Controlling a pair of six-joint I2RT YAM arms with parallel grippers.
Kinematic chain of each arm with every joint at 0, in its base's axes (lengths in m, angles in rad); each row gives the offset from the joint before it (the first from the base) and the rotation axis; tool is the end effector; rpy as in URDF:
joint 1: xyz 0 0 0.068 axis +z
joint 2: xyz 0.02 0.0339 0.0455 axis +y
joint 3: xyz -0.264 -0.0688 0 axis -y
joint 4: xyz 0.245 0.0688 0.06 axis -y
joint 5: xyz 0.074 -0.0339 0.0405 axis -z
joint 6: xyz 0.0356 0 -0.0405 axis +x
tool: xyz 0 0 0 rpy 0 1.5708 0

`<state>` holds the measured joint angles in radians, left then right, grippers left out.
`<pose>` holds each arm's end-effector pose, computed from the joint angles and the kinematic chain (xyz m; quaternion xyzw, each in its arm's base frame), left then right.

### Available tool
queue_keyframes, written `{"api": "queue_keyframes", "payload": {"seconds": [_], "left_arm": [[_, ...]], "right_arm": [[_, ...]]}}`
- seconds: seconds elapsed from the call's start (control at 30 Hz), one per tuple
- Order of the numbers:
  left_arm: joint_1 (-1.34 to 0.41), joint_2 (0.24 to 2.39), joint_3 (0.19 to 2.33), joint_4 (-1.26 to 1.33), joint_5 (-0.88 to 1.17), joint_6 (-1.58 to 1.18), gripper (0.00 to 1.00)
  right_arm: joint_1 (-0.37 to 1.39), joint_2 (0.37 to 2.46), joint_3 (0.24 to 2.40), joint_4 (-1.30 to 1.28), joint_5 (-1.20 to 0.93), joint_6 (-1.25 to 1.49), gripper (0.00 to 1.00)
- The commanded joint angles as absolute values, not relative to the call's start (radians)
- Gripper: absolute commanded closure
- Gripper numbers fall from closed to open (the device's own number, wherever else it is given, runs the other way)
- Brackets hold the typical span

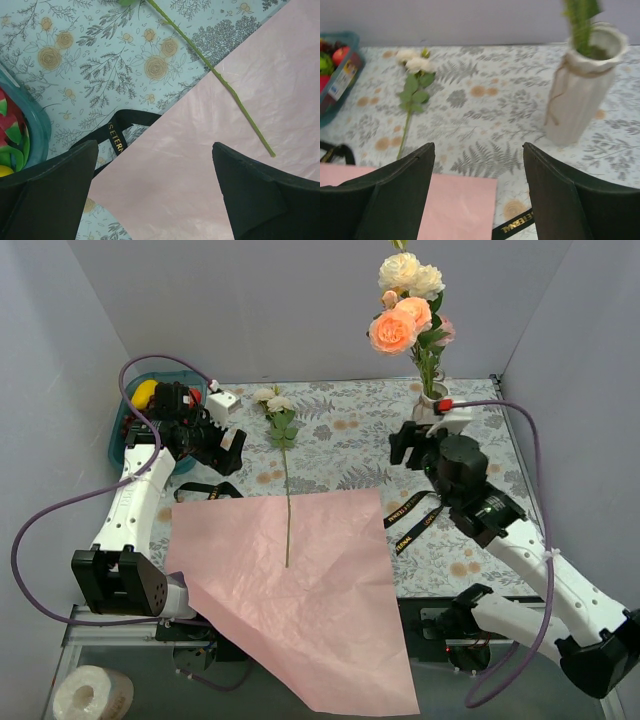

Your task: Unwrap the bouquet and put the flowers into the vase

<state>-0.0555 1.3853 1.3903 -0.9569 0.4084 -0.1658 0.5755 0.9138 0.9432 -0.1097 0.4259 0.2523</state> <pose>0.2767 -0.0295 0.3473 0.0102 0.9347 -0.2249 0.2751 0.1825 0.1009 0.3812 0.0259 0.7320 0.1244 0.6693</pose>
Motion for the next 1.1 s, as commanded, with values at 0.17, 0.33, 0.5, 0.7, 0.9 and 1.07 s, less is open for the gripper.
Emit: {"api": "queue_keyframes", "payload": {"seconds": [0.17, 0.33, 0.5, 0.7, 0.9, 1.07], "left_arm": [[-0.060, 1.286, 1.352, -0.850, 0.368, -0.268, 0.02], [-0.060, 1.261, 1.305, -0.810, 0.341, -0.293, 0.02], [-0.060, 1.282, 1.307, -0.842, 0.351, -0.281, 0.02], [-0.060, 1.261, 1.289, -0.828, 0.354, -0.268, 0.02], [-0.060, 1.253, 1.289, -0.836, 0.357, -0.252, 0.02], [-0.060, 1.238, 1.284, -0.827, 0.362, -0.249, 0.02]], "right_arm": [[0.946, 1.244, 0.998, -0.054, 0.542, 0.284, 0.22], [0.968, 1.574, 1.275, -0.090, 0.465, 0.279, 0.23], [0.974, 1.831, 1.555, -0.198, 0.397, 0.262, 0.24], [0.980, 2.066, 1.775, -0.270, 0.383, 0.265, 0.29], [0.980, 2.186, 1.807, -0.264, 0.417, 0.267, 0.33], [0.979, 2.227, 1.824, -0.258, 0.428, 0.268, 0.34]]}}
